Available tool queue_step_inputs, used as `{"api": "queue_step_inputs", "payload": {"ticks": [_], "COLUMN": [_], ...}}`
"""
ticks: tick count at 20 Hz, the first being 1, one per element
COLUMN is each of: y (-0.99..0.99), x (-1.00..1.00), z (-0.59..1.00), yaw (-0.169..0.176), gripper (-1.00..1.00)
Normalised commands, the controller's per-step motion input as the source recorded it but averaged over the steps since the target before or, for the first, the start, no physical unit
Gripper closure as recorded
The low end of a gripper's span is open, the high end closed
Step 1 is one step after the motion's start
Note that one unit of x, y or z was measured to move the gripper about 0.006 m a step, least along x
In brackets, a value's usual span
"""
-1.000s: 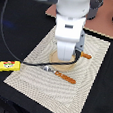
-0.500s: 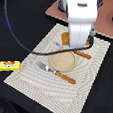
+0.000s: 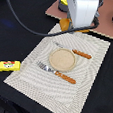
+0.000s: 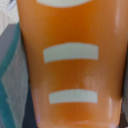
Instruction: Interact with the objects in diverse but meaningful ways.
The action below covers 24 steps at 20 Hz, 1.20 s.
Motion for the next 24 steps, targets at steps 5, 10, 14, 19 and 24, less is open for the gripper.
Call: {"api": "queue_step_inputs", "payload": {"ticks": [5, 10, 14, 19, 24], "y": [-0.18, -0.21, -0.26, -0.21, -0.19], "x": [-1.0, -1.0, -1.0, -1.0, -0.96], "z": [-0.78, -0.8, -0.62, -0.55, -0.43], "yaw": [0.0, 0.0, 0.0, 0.0, -0.001], "gripper": [1.0, 1.0, 1.0, 1.0, 1.0]}}
